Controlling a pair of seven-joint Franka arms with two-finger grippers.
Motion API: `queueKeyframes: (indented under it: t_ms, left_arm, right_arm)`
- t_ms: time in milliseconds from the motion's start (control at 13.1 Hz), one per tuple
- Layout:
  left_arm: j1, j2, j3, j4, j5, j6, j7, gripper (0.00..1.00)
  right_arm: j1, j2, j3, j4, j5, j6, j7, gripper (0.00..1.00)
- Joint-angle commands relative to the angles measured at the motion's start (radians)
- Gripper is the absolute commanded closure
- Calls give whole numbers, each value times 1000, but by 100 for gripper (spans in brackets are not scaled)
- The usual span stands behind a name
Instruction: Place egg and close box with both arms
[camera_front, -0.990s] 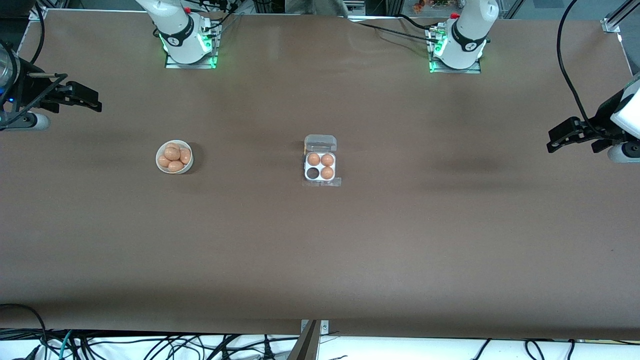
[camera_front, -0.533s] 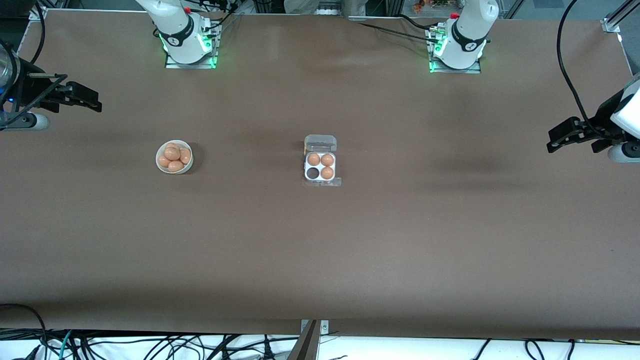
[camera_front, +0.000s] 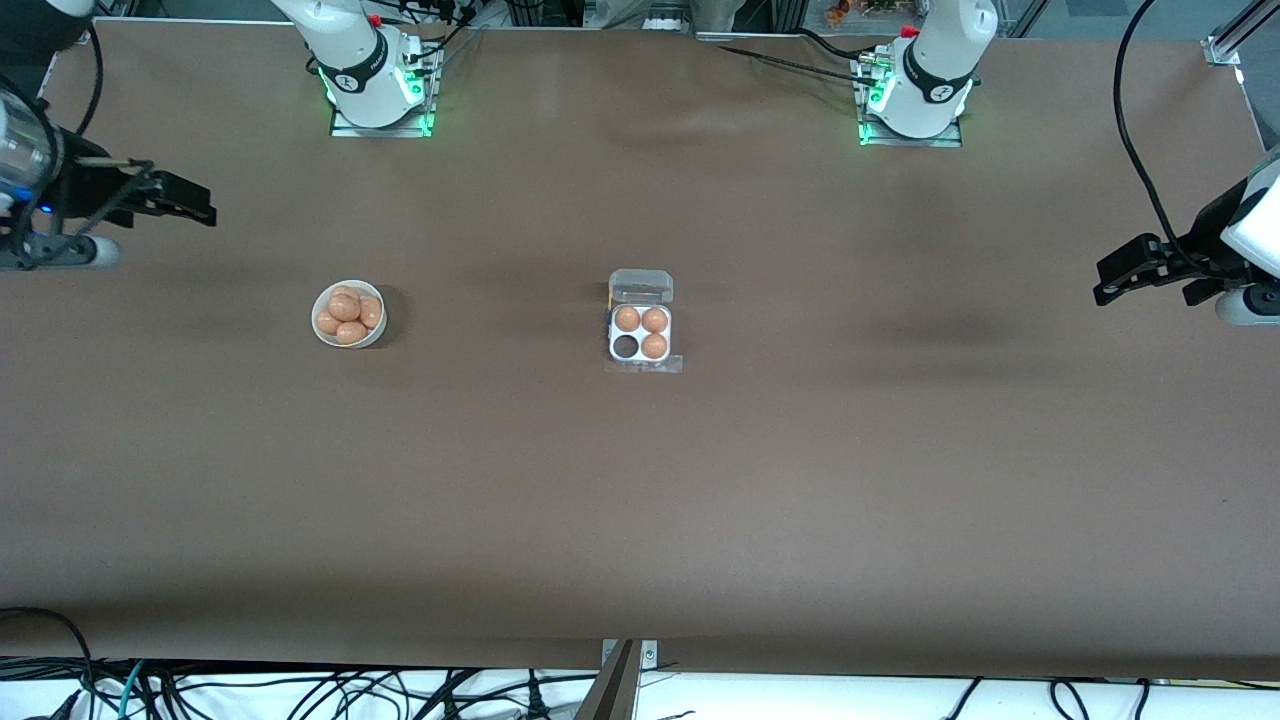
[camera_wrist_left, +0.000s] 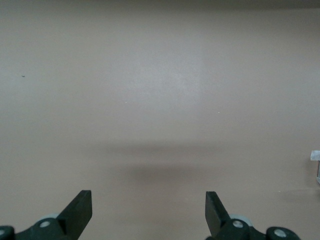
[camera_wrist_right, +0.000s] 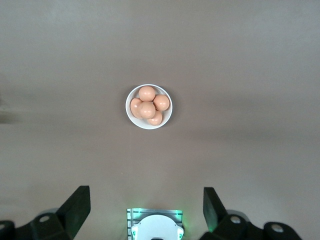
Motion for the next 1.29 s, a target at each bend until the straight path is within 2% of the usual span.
queueKeyframes:
  t_ms: [0, 533, 914, 1218]
  left_arm:
    - [-3, 10, 1, 26, 1, -18, 10, 0]
    - [-4, 10, 1, 26, 1, -18, 9, 0]
    - [-4, 10, 1, 26, 1, -18, 9, 0]
    - [-4, 11, 1, 28, 1, -18, 5, 0]
  right_arm:
    - [-10, -68, 10, -171, 19, 112, 9, 0]
    - [-8, -55, 11, -444, 23, 446, 9, 0]
    - [-8, -11, 25, -582, 21, 664, 9, 0]
    - [-8, 29, 25, -639, 21, 775, 9, 0]
